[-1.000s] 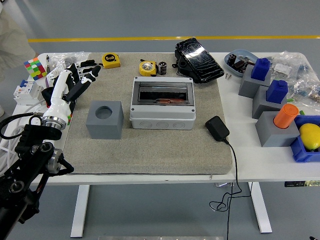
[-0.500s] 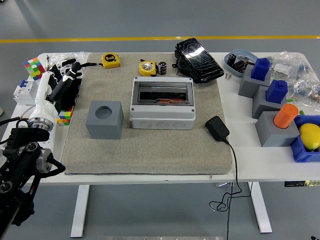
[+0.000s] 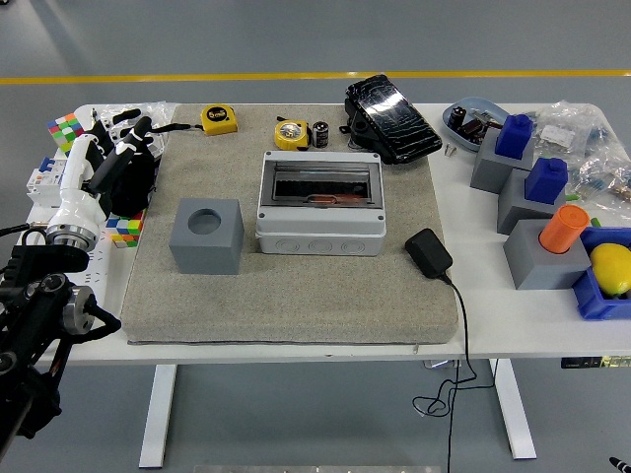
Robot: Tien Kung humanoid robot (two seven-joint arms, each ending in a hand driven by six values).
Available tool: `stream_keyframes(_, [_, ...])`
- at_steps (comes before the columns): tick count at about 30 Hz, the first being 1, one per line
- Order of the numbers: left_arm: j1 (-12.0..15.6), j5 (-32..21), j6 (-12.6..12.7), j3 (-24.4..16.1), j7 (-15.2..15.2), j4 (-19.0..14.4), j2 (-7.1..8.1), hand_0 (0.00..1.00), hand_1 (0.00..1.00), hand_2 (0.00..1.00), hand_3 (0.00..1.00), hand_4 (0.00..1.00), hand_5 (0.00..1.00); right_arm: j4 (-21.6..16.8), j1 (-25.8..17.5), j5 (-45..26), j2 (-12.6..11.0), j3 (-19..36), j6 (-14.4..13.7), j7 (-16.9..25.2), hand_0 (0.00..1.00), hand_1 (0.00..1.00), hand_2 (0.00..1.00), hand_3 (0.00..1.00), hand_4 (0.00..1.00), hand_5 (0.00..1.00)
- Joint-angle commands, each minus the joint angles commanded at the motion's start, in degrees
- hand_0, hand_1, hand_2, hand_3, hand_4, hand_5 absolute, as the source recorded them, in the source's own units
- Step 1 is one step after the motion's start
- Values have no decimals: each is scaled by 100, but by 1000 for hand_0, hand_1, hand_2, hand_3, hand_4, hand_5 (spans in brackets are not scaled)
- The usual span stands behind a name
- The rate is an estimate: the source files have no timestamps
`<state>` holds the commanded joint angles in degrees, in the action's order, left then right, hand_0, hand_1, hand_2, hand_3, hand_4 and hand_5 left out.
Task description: Fetch the battery,place it into the box,close the lid of the box
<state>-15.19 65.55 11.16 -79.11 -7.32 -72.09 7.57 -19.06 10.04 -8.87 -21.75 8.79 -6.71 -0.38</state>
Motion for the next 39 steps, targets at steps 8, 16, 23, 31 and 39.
stream_keyframes(8, [109,2,-33,-18,23,-93,-44,414,563,620,664,998,552,23,-110,7,33,99,0,-26,556,590,581,545,923,485])
stream_keyframes(16, [80,28,-109,-24,86,-132,-18,408,558,618,648,998,556,16,-96,35,43,157,8,-18,557,590,582,546,921,485])
stream_keyframes(23, [137,30,-114,-94,110,-189,-36,407,559,619,646,998,557,29,-135,26,14,177,10,-34,556,590,582,546,921,485])
stream_keyframes(31, [143,28,-99,-145,109,-200,-47,407,560,620,643,998,560,31,-139,42,24,207,15,-34,556,590,582,546,920,485])
stream_keyframes(39, [142,27,-94,-158,117,-198,-40,407,560,619,641,997,560,30,-122,56,18,223,7,-31,555,590,581,545,920,485])
